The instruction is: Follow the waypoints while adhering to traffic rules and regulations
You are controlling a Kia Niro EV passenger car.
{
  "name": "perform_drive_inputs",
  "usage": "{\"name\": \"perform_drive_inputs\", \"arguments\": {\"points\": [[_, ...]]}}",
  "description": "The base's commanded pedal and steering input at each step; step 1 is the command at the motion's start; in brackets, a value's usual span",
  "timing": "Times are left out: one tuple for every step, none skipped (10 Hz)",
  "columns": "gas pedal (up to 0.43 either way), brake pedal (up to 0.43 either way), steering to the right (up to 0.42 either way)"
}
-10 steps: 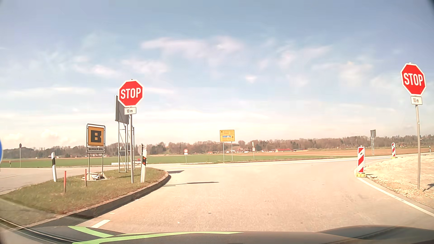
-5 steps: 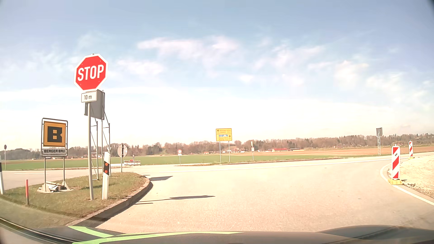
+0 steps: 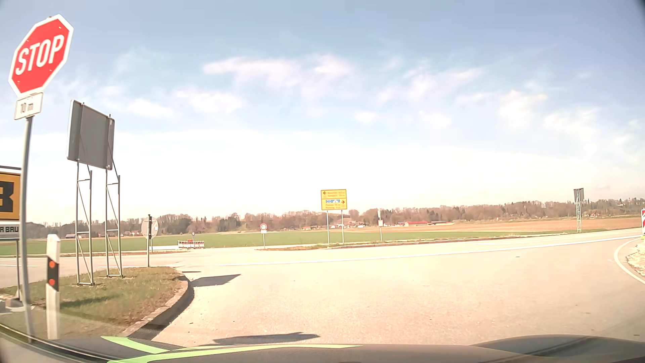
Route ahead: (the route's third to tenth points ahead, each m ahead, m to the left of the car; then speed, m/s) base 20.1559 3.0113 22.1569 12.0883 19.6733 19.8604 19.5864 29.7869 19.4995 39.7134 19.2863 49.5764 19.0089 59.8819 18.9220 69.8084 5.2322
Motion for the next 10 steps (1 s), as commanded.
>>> {"name": "perform_drive_inputs", "arguments": {"points": [[0.000,0.116,-0.012],[0.000,0.159,-0.013],[0.000,0.177,-0.014],[0.000,0.183,-0.018],[0.000,0.195,-0.023],[0.000,0.201,-0.031],[0.000,0.207,-0.038],[0.000,0.213,-0.042],[0.000,0.213,-0.044],[0.000,0.213,-0.045]]}}
